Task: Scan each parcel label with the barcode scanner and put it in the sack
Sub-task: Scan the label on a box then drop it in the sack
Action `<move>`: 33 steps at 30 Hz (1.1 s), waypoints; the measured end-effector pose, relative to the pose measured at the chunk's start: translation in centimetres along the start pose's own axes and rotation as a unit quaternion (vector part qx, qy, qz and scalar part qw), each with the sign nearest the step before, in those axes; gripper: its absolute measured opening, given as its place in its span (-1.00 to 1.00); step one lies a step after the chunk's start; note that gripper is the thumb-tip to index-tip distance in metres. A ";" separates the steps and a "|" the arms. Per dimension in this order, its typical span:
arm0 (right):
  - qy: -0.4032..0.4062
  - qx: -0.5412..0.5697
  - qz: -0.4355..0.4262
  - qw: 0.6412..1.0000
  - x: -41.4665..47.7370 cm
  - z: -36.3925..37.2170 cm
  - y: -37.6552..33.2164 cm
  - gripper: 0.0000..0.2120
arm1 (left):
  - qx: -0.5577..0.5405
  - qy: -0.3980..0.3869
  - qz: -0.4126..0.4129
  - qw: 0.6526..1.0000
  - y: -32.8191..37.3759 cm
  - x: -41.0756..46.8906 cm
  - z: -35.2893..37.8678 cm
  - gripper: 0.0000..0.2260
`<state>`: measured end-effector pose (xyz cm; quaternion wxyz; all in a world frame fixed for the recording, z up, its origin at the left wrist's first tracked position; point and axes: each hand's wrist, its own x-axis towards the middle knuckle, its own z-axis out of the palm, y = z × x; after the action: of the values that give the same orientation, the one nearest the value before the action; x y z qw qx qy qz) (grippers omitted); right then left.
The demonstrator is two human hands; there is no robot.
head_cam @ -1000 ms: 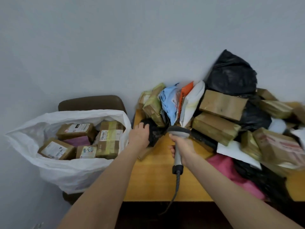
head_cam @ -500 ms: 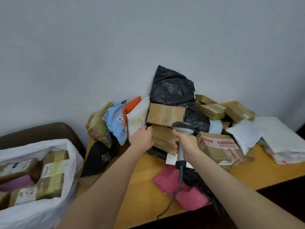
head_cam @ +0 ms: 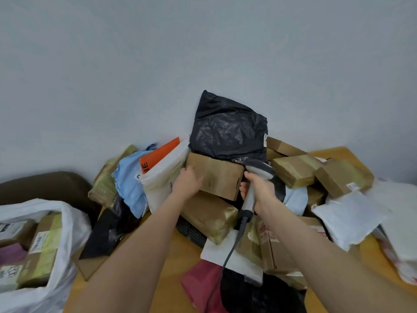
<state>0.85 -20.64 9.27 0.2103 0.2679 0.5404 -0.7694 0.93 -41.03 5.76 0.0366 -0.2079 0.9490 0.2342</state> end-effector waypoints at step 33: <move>-0.021 0.104 -0.005 0.994 -3.8 -2.3 -0.9 -0.45 | -0.535 0.171 -0.102 0.821 0.7 -8.5 -7.5 -0.67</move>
<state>3.68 -18.08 11.73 0.1884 0.2689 0.4541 -0.8282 8.64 -40.69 14.11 -0.2201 -0.3268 0.6391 0.6606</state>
